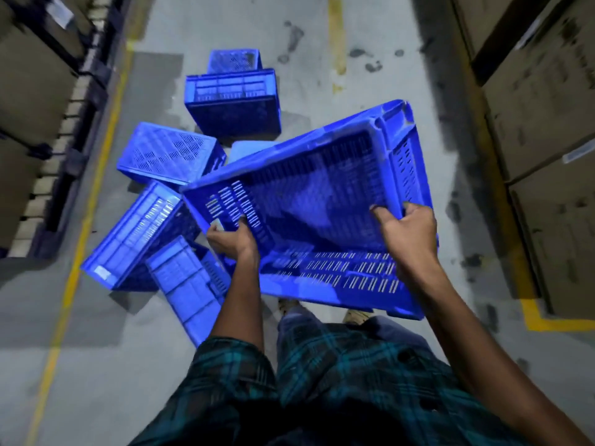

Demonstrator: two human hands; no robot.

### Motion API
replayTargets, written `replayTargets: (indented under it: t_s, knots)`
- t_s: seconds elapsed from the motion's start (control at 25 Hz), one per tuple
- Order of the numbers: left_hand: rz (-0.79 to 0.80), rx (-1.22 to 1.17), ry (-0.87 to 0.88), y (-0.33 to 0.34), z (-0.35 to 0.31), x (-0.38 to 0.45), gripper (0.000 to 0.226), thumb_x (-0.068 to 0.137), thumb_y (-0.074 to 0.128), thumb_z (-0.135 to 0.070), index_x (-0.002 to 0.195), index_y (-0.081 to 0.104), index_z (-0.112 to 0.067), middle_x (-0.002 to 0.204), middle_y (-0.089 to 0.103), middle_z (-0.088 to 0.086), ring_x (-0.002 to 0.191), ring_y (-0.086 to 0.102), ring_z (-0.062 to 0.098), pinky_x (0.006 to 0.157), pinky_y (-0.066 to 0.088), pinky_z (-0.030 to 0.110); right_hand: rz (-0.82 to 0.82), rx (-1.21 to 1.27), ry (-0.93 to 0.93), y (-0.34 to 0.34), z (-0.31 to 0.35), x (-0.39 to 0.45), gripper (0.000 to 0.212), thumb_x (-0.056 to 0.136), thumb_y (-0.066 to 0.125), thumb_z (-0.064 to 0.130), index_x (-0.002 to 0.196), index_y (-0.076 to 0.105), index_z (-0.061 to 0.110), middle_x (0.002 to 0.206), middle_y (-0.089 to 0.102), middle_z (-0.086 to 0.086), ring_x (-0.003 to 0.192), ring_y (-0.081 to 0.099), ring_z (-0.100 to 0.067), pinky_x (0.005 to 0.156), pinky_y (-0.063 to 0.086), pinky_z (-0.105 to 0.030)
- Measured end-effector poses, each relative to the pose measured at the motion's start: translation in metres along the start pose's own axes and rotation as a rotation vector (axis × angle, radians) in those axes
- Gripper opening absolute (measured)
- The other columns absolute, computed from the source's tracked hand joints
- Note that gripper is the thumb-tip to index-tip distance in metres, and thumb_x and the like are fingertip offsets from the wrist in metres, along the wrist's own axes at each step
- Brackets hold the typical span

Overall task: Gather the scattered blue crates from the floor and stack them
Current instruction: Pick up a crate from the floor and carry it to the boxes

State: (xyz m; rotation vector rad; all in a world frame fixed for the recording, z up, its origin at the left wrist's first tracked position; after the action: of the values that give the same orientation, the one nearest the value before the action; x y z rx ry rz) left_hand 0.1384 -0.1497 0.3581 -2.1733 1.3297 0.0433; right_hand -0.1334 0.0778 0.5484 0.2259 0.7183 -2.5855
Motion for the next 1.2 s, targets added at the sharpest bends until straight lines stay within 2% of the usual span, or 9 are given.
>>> replayTargets:
  t_s: [0.12,0.24,0.44,0.52,0.64,0.76,0.88,1.0,1.2]
  knots:
    - [-0.145,0.18,-0.037,-0.035,-0.004,0.022,0.076,0.07,0.085,-0.035,0.129,0.045,-0.008,0.134,0.048,0.017,0.125,0.045,0.039,0.099,0.04,0.048,0.045,0.08,-0.019,0.011,0.008,-0.015,0.032,0.075,0.075,0.028,0.06,0.056,0.006,0.053,0.049,0.003,0.052,0.042,-0.015,0.053,0.041,-0.034]
    - [-0.243,0.231,-0.096,-0.074,0.003,0.044,0.076,0.07,0.082,-0.04,0.128,0.045,-0.008,0.134,0.047,0.018,0.126,0.043,0.039,0.099,0.038,0.05,0.081,0.145,0.003,0.022,0.014,-0.019,0.028,0.066,0.073,0.033,0.06,0.059,0.01,0.052,0.049,0.002,0.052,0.042,-0.017,0.051,0.041,-0.043]
    - [-0.061,-0.051,-0.122,-0.092,0.018,0.101,0.059,0.074,0.079,-0.037,0.12,0.055,-0.01,0.115,0.068,0.015,0.105,0.065,0.036,0.105,0.037,0.049,0.156,0.215,-0.01,0.051,0.033,-0.03,0.025,0.072,0.074,0.022,0.056,0.056,0.015,0.042,0.043,0.01,0.047,0.035,-0.017,0.051,0.033,-0.033]
    - [-0.024,-0.129,-0.136,-0.098,0.015,0.112,0.056,0.073,0.08,-0.035,0.118,0.059,-0.008,0.102,0.069,0.014,0.1,0.067,0.037,0.105,0.041,0.051,0.162,0.188,-0.027,0.062,0.038,-0.028,0.023,0.068,0.073,0.028,0.059,0.057,0.015,0.044,0.042,0.01,0.048,0.036,-0.017,0.051,0.032,-0.034]
    - [0.01,-0.066,-0.199,-0.114,0.022,0.132,0.064,0.062,0.081,-0.053,0.108,0.068,-0.011,0.097,0.069,0.007,0.093,0.066,0.029,0.102,0.046,0.047,0.123,0.178,-0.004,0.066,0.036,-0.01,0.027,0.063,0.073,0.037,0.056,0.056,0.016,0.048,0.041,0.004,0.051,0.035,-0.018,0.051,0.032,-0.036]
    - [0.077,-0.037,-0.175,-0.105,0.058,0.187,0.073,0.044,0.08,-0.066,0.088,0.072,-0.009,0.09,0.074,0.02,0.088,0.073,0.038,0.082,0.058,0.054,0.044,0.191,0.061,0.064,0.022,0.019,0.035,0.057,0.075,0.047,0.055,0.058,0.016,0.054,0.041,-0.005,0.053,0.033,-0.019,0.051,0.031,-0.037]
    - [0.161,0.029,-0.116,-0.107,0.008,0.162,0.058,0.059,0.079,-0.059,0.083,0.069,-0.007,0.076,0.068,0.022,0.074,0.071,0.042,0.067,0.056,0.052,-0.025,0.157,0.134,0.068,-0.002,0.037,0.032,0.055,0.075,0.051,0.05,0.062,0.022,0.056,0.043,-0.006,0.055,0.036,-0.021,0.052,0.033,-0.038]
    - [0.234,0.141,-0.032,-0.1,-0.029,0.144,0.053,0.074,0.073,-0.052,0.095,0.07,-0.003,0.087,0.07,0.022,0.078,0.069,0.035,0.07,0.054,0.047,-0.084,0.129,0.194,0.063,-0.031,0.047,0.034,0.058,0.072,0.052,0.047,0.057,0.023,0.056,0.042,-0.005,0.055,0.037,-0.021,0.053,0.035,-0.038]
    - [0.314,0.238,0.028,-0.061,-0.027,0.141,0.063,0.063,0.072,-0.063,0.087,0.07,-0.005,0.093,0.071,0.029,0.088,0.07,0.043,0.069,0.055,0.052,-0.157,0.114,0.246,0.032,-0.072,0.062,0.033,0.067,0.069,0.042,0.05,0.058,0.018,0.053,0.047,-0.002,0.05,0.04,-0.019,0.052,0.035,-0.035]
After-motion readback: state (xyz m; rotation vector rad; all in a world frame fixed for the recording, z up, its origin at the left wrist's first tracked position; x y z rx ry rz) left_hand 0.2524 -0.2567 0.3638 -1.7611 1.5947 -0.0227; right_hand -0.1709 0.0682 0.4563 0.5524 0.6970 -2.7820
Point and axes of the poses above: each hand's wrist, its own x-axis towards the middle knuckle, its own y-axis out of the palm, z = x × y, the point moved 6 cm from there along x, towards the middle knuckle
